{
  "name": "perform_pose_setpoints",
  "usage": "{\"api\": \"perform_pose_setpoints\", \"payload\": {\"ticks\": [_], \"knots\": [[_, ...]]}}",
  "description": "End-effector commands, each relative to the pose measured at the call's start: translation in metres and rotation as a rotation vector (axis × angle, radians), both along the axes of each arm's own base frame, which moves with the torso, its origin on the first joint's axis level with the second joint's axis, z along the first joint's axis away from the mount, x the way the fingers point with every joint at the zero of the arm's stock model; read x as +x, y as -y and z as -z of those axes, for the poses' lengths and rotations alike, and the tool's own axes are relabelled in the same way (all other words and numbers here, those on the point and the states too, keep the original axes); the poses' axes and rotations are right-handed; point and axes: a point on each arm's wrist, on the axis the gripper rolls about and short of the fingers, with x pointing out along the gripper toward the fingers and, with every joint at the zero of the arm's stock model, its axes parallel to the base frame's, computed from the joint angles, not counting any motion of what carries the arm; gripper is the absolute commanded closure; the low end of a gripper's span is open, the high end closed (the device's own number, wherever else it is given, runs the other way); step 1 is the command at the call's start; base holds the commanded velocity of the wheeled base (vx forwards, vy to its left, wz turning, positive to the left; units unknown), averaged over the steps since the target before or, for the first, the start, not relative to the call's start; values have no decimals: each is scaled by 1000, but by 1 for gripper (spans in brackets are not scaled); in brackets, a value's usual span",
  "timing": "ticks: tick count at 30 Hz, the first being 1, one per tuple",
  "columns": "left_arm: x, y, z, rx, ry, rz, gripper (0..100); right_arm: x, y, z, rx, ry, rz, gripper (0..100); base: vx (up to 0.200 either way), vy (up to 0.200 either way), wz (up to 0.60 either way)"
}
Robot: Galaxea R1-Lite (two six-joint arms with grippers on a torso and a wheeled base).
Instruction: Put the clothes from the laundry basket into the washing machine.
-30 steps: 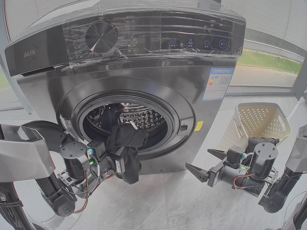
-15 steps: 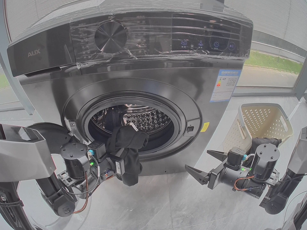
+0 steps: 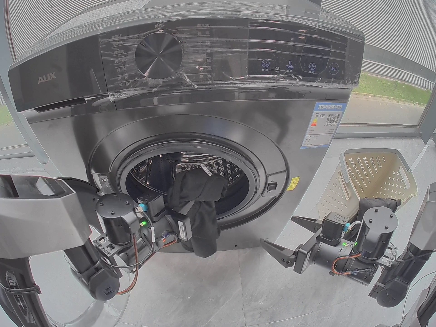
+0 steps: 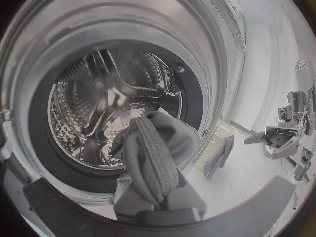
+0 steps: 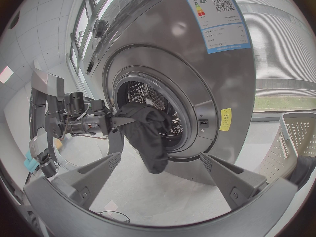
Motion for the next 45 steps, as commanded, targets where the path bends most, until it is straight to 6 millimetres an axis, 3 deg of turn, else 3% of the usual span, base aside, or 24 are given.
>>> {"api": "perform_pose_setpoints", "payload": {"ticks": [1,9,17,24,33,45], "knots": [[29,21,24,-34,-20,40,100,-5,-2,-1,-2,-1,-19,0,0,0,0],[71,41,43,-77,7,-4,100,-5,-2,-3,4,6,-20,0,0,0,0],[107,50,33,-58,-22,-69,100,-7,-4,-2,1,5,-31,0,0,0,0],[149,43,23,-33,-58,-142,100,-9,-3,-2,-2,2,-33,0,0,0,0],[184,38,21,-29,-61,-208,100,-8,-4,0,-6,-3,-33,0,0,0,0],[193,34,21,-28,-60,-253,100,-9,-3,-1,-4,1,-34,0,0,0,0]]}}
